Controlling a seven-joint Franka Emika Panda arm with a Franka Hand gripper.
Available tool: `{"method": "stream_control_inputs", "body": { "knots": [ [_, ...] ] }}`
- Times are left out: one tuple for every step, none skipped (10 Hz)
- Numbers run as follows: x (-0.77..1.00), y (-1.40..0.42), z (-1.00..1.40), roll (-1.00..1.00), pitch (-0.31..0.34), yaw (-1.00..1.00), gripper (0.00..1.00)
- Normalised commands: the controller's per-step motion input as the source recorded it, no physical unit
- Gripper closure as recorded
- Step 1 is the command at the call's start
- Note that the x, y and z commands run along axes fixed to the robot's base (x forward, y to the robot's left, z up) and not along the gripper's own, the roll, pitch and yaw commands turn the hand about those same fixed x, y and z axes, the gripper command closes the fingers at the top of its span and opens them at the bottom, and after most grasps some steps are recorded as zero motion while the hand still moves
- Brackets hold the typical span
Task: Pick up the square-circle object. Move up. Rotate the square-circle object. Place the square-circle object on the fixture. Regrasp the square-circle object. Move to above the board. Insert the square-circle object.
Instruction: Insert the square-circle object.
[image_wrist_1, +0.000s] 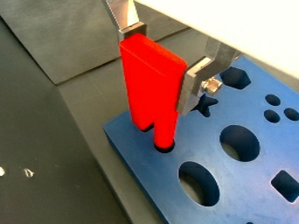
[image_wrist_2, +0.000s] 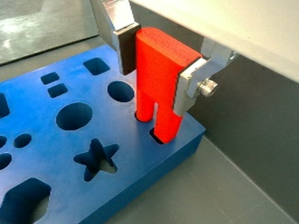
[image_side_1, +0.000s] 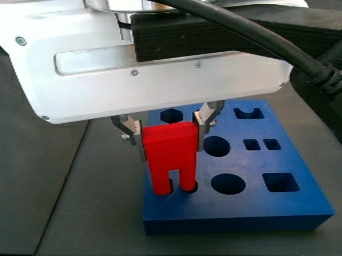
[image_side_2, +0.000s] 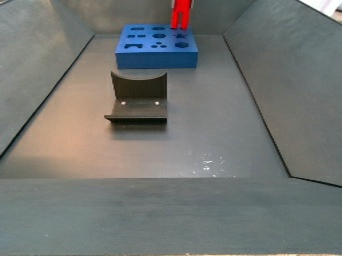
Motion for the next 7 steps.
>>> {"method": "stream_control_inputs", "body": {
  "knots": [
    [0.0,-0.01,-0.16,0.06,0.0,-0.06,1.0],
    [0.0,-0.03,-0.2,0.07,0.0,-0.1,1.0],
    [0.0,-0.05,-0.14,0.06,0.0,-0.1,1.0],
    [0.09,-0.1,-0.08,0.05,0.0,-0.11,1.0],
    [0.21,-0.11,-0.07,0.05,-0.004,-0.06,1.0],
    [0.11,-0.05,-0.09,0.07,0.0,0.0,1.0],
    [0.13,-0.09,-0.1,0.06,0.0,0.0,1.0]
  ]
}}
